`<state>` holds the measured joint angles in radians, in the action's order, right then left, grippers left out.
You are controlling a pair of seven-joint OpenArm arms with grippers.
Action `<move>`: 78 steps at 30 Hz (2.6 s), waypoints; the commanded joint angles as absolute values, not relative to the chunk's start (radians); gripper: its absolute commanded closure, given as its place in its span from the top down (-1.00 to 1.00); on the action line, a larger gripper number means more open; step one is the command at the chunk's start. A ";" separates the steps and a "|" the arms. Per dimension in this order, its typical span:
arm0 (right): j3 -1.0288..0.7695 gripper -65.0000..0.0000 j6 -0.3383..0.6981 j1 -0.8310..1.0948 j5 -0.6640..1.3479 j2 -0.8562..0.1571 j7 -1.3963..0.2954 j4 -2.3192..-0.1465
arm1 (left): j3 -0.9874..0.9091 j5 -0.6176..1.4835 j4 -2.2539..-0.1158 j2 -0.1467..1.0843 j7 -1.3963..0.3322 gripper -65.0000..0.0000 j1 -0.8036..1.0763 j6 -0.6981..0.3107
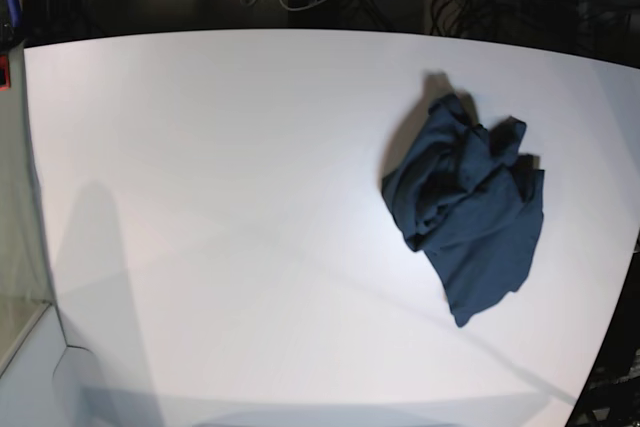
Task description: Layout the t-shirt on the table in an organized manner, then fold the t-shirt properly
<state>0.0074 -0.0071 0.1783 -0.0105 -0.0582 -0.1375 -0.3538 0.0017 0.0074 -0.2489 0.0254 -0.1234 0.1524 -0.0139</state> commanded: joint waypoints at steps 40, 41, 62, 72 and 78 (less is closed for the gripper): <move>-0.081 -1.00 0.005 0.940 -0.001 -0.160 -0.070 -1.764 | -0.001 0.008 -1.702 0.139 -0.232 -1.00 0.958 0.002; -0.081 -1.00 0.005 0.941 -0.001 -0.162 -0.076 -1.804 | -0.002 0.008 -1.750 0.139 -0.232 -1.00 0.970 0.002; 0.056 -1.00 0.007 0.665 -0.001 -0.154 -0.191 -2.032 | -0.321 0.320 -1.991 0.090 -0.243 -0.98 0.822 -0.004; 0.182 -0.38 0.007 0.512 -0.001 -0.160 -0.340 -2.031 | -0.615 0.473 -1.982 0.082 -0.714 -0.13 0.527 -0.005; 0.186 -0.27 0.007 0.490 -0.001 -0.157 -0.364 -2.031 | -0.638 0.483 -1.957 0.091 -0.774 0.23 0.395 -0.007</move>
<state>0.1867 0.0040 0.4911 0.0002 -0.1543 -0.3893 -2.0125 -0.6350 0.4786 -1.9453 0.0830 -0.7856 0.3897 -0.0059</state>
